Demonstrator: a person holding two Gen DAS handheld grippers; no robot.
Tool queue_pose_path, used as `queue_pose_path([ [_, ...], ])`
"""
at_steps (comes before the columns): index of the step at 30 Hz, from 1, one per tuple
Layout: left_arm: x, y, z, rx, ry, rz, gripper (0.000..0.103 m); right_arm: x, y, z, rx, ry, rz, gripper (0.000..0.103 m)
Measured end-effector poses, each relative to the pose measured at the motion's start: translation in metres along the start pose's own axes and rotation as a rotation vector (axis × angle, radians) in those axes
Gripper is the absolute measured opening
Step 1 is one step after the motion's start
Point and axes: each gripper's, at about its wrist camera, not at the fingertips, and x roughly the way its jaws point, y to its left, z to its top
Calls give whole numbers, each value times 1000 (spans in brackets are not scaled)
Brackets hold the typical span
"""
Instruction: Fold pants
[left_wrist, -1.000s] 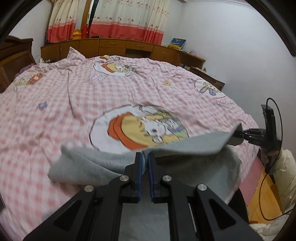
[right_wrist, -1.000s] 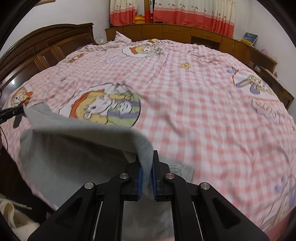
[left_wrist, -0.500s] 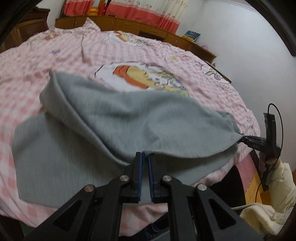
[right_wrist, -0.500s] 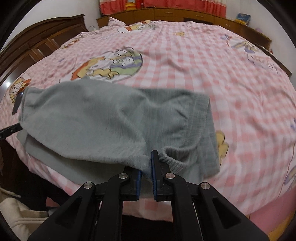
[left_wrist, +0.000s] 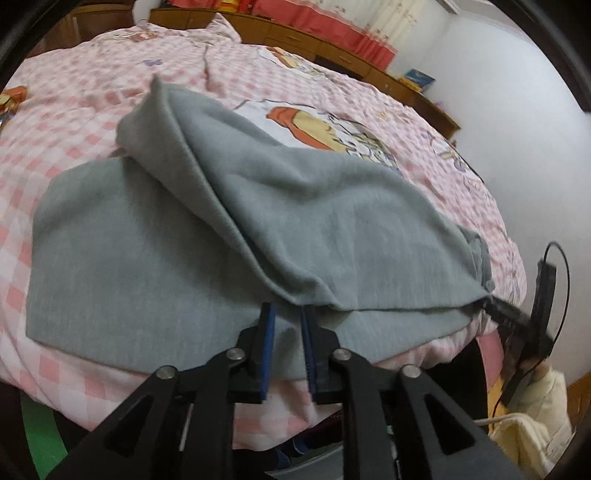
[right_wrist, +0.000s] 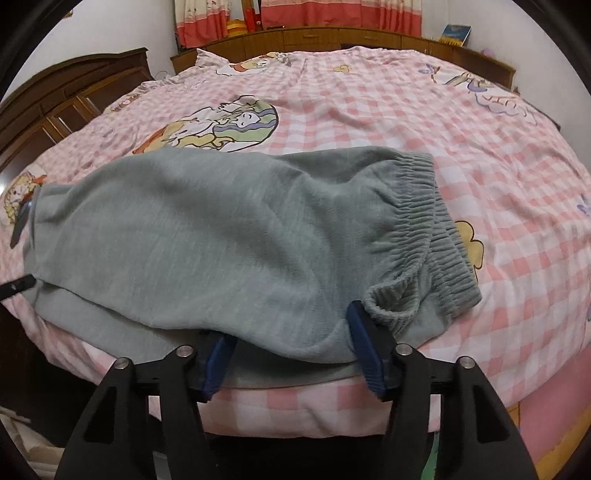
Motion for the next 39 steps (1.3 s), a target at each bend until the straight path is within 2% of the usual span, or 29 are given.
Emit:
queue_pose_path([
  [4, -10, 7, 7, -30, -42, 22, 31, -13, 10, 1, 4, -5, -53, 60],
  [7, -13, 12, 16, -49, -67, 50, 42, -26, 16, 3, 11, -17, -37, 60],
  [10, -10, 17, 28, -73, -73, 80, 47, -36, 28, 5, -2, -25, 19, 60],
  [12, -7, 20, 34, -79, -71, 99, 47, -37, 38, 5, -21, -9, 56, 60],
  [16, -3, 24, 44, -103, -74, 88, 47, -31, 51, 2, -8, 33, 123, 60],
  [22, 5, 28, 47, -128, -73, 86, 47, -14, 47, -4, 118, 121, 215, 60],
  [25, 11, 33, 46, -147, -51, 127, 47, -3, 37, -3, 223, 138, 275, 60],
  [30, 11, 45, 47, -194, -67, 138, 47, 10, 30, 3, 312, 131, 283, 60],
  [32, 10, 47, 51, -203, -72, 146, 47, 13, 32, 6, 313, 126, 270, 55],
  [34, 10, 49, 54, -215, -80, 151, 47, 14, 35, 8, 300, 121, 253, 42],
  [35, 10, 50, 55, -222, -84, 151, 45, 14, 36, 9, 300, 121, 248, 28],
  [36, 8, 52, 55, -233, -90, 141, 27, 15, 35, 10, 306, 123, 256, 18],
  [37, 8, 53, 56, -238, -86, 131, 7, 15, 33, 9, 312, 123, 264, 16],
  [39, 3, 55, 54, -246, -84, 136, 6, 12, 29, 10, 325, 116, 282, 9],
])
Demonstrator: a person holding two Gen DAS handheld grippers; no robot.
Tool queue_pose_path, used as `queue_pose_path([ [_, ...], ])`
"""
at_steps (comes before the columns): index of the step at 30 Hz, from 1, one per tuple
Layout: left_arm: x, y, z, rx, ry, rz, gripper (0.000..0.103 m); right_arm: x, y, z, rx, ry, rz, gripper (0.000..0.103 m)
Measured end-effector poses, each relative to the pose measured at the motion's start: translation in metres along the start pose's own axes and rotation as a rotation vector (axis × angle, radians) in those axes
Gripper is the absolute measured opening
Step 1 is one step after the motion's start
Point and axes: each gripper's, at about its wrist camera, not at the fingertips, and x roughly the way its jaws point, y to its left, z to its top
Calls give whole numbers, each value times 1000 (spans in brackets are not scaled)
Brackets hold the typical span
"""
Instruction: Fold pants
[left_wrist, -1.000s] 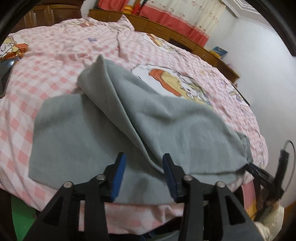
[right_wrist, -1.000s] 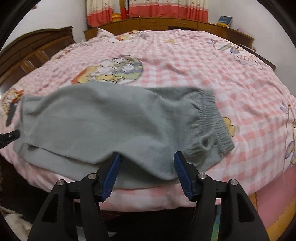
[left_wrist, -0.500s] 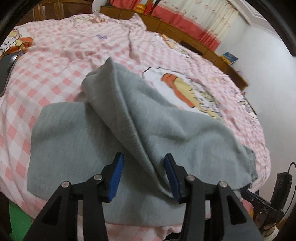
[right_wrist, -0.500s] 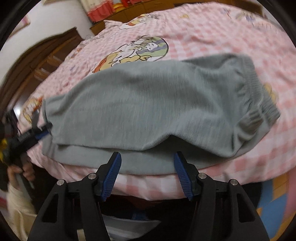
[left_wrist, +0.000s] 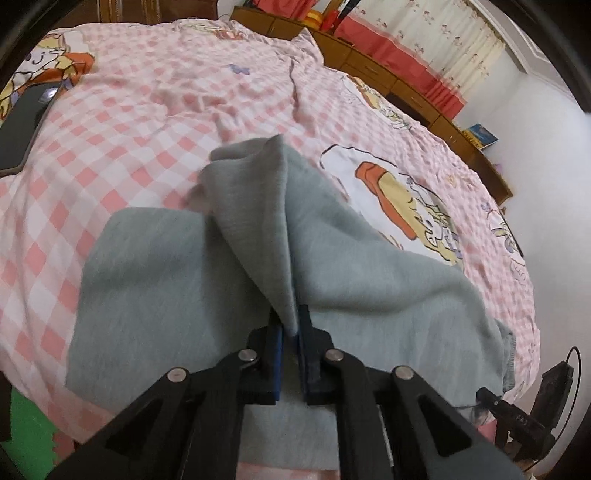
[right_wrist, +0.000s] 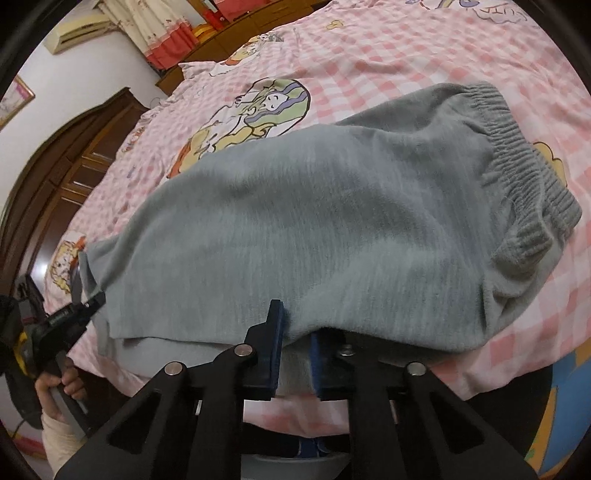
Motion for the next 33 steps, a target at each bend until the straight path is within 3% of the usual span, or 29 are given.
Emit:
queue_pose_path([
  [7, -46, 18, -12, -6, -76, 18, 3, -30, 3, 6, -21, -80, 50, 5],
  [13, -70, 29, -34, -27, -63, -9, 3, -51, 3, 1, -43, -106, 53, 4],
  [17, -65, 23, -50, 22, -42, 40, 3, -47, 1, -9, -76, -89, 9, 4],
  [22, -41, 30, -65, 1, 23, 75, 7, -26, -14, -17, -61, -29, -37, 4],
  [24, -30, 38, -67, -35, 54, 80, 10, -11, -23, -20, -36, 17, -80, 7],
  [28, -30, 46, -67, -78, 64, 75, 22, -12, -35, -24, 10, 38, -32, 12],
  [30, -35, 47, -66, -80, 68, 92, 32, -21, -39, -24, 12, 43, -28, 21],
  [33, -48, 42, -64, -62, 41, 101, 33, -43, -50, -26, 14, -1, -53, 32],
])
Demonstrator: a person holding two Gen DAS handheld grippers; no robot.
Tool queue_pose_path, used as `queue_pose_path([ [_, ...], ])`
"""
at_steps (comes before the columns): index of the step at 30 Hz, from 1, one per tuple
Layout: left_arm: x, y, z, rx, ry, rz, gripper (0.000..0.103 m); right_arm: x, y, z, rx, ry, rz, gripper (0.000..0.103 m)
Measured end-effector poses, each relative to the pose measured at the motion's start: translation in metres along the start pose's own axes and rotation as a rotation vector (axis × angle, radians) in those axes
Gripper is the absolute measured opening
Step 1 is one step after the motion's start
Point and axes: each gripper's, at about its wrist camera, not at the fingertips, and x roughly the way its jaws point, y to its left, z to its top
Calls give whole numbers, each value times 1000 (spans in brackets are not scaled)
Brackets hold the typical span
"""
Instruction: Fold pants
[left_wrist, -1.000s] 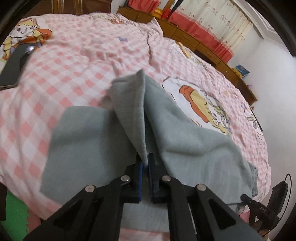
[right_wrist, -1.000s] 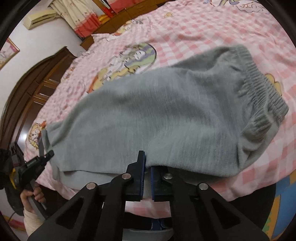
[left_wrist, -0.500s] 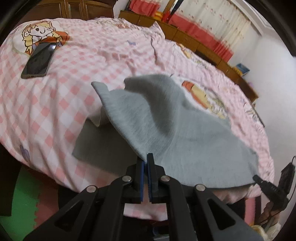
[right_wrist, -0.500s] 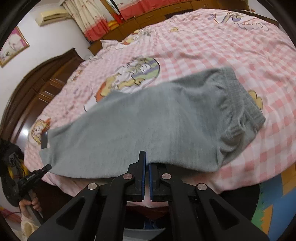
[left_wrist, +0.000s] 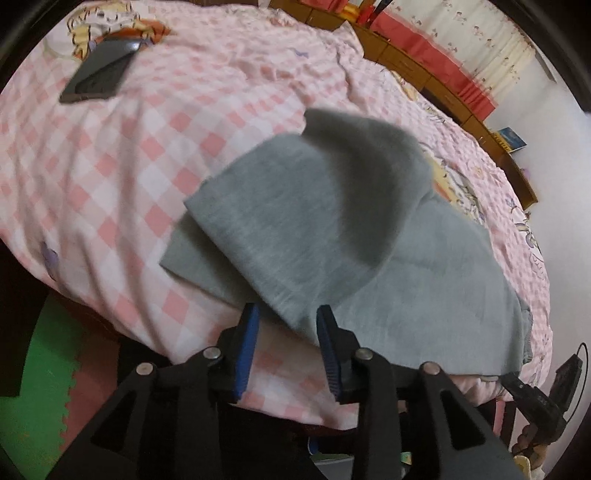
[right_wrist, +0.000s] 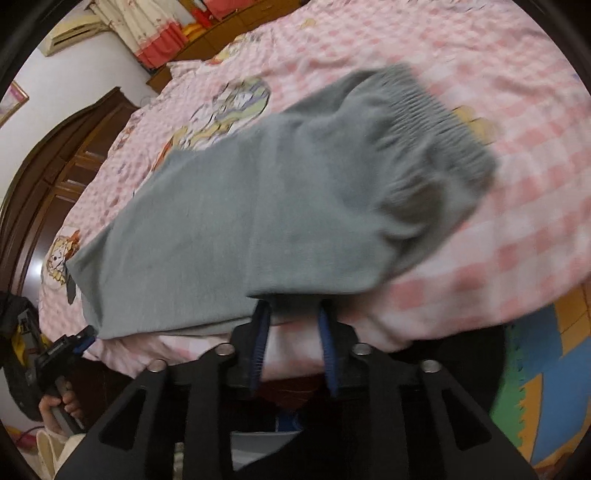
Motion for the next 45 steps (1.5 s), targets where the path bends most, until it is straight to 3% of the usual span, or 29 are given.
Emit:
queue_pose_path([
  [4, -21, -16, 3, 65, -45, 9, 42, -29, -24, 3, 59, -82, -13, 34],
  [9, -34, -50, 6, 159, -68, -28, 49, -43, -56, 13, 191, -132, 49, 34],
  [15, -8, -90, 8, 217, 14, -102, 50, -33, -49, 28, 211, -129, 86, 34],
  [23, 43, -129, -5, 292, 110, -101, 50, -5, -44, 42, 222, -82, 10, 34],
  [28, 51, -134, -17, 362, 94, -57, 52, -17, -54, 35, 273, -101, -13, 34],
  [31, 54, -134, -17, 355, 96, -63, 55, -21, -62, 33, 297, -121, -40, 34],
  [34, 55, -133, -17, 343, 96, -66, 55, -15, -69, 36, 339, -97, 34, 34],
  [38, 55, -129, -13, 320, 106, -89, 55, -7, -75, 44, 371, -80, 49, 34],
  [41, 56, -126, -8, 286, 122, -111, 55, -7, -71, 50, 342, -64, 9, 15],
  [45, 56, -125, -8, 270, 124, -117, 55, -40, -51, 60, 201, -173, -43, 12],
])
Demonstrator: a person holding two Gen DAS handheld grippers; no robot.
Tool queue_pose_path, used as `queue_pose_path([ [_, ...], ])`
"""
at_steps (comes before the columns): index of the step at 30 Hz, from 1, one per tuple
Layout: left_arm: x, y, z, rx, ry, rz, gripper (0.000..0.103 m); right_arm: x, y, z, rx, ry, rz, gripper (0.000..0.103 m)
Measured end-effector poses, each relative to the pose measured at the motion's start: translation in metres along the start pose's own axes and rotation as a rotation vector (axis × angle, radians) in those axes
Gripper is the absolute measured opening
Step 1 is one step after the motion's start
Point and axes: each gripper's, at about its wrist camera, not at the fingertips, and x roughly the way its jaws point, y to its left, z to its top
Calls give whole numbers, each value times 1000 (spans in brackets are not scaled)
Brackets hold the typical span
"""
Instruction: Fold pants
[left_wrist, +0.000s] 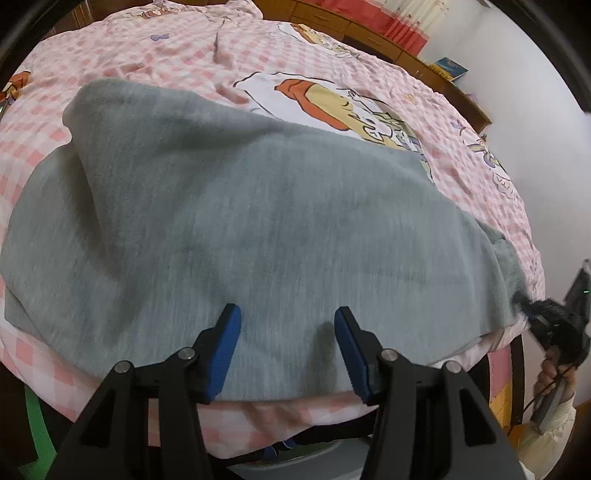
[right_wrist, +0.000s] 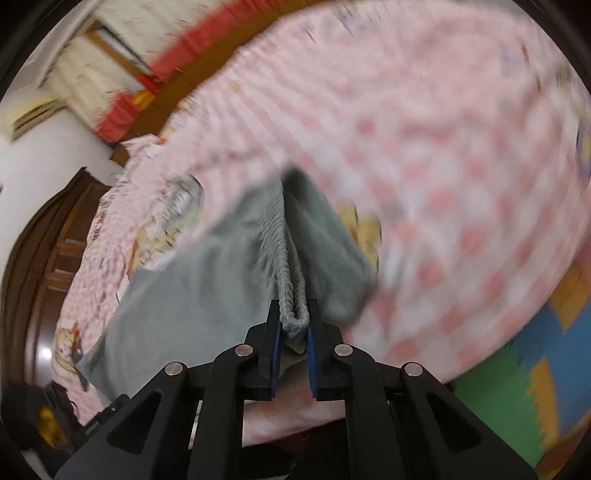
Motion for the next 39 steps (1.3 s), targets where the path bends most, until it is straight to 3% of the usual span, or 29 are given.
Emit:
queue_pose_path([
  [3, 1, -4, -2, 20, -2, 23, 55, -21, 6, 10, -81, -73, -29, 12],
  [10, 6, -10, -7, 57, 1, 52, 59, 23, -29, 6, -77, 24, -102, 12],
  [13, 5, -11, -8, 75, 0, 60, 59, 27, -36, 1, -76, -1, -76, 14],
  [14, 4, -11, -7, 75, 1, 59, 59, 25, -37, 1, -74, -2, -72, 20],
  [15, 2, -10, -7, 71, 1, 56, 59, 23, -37, 1, -75, 1, -92, 34],
  [16, -1, -8, -6, 65, 0, 50, 59, 18, -37, 2, -79, -4, -139, 39],
  [23, -41, 30, -4, -22, -64, 82, 59, -18, 3, -3, -228, -76, -220, 43],
  [28, -68, 68, -2, -91, -141, 127, 60, -17, 53, -13, -326, -49, -137, 43],
  [32, -82, 107, -1, -173, -184, 176, 60, 12, 98, -35, -408, 45, -59, 43],
  [39, -87, 148, -14, -292, -187, 116, 59, 70, 151, -85, -459, 209, 26, 43],
])
